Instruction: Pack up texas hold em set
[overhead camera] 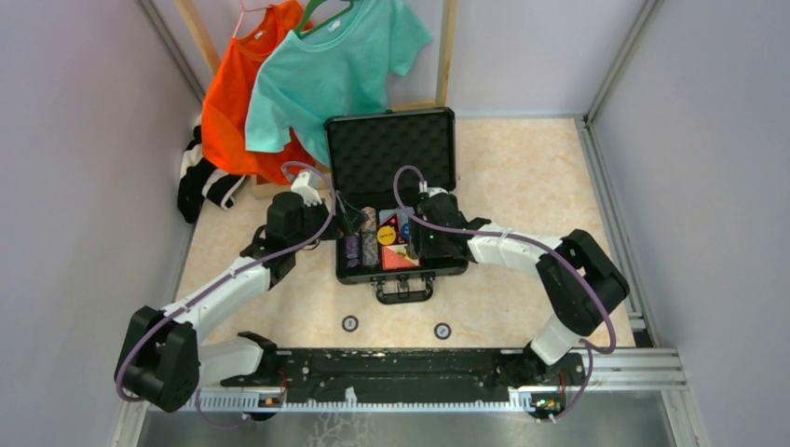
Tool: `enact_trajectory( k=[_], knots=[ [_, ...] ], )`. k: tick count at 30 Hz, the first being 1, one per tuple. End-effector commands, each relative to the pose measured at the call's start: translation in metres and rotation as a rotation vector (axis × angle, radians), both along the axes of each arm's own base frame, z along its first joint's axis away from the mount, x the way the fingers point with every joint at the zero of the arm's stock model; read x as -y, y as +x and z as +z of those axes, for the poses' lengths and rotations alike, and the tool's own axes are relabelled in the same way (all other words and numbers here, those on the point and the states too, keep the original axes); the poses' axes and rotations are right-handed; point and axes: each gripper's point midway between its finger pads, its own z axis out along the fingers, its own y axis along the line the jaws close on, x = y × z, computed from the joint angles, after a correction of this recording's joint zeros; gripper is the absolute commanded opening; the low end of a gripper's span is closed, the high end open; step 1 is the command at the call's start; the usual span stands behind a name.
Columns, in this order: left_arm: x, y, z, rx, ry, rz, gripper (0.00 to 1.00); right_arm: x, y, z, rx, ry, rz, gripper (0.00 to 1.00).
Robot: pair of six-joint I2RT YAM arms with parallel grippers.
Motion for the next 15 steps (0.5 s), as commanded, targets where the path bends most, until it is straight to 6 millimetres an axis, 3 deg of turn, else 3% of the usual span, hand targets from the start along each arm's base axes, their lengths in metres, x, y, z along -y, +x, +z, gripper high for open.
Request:
enact_trajectory(
  k=[1, 15],
  knots=[
    [0.0025, -0.0005, 0.0107, 0.046, -0.011, -0.014, 0.93, -0.0111, 0.0184, 0.0233, 0.060, 0.058, -0.013, 0.56],
    [0.0027, -0.0014, 0.0117, 0.047, -0.015, -0.017, 0.93, -0.0143, 0.0191, 0.0194, 0.056, 0.068, -0.008, 0.58]
  ],
)
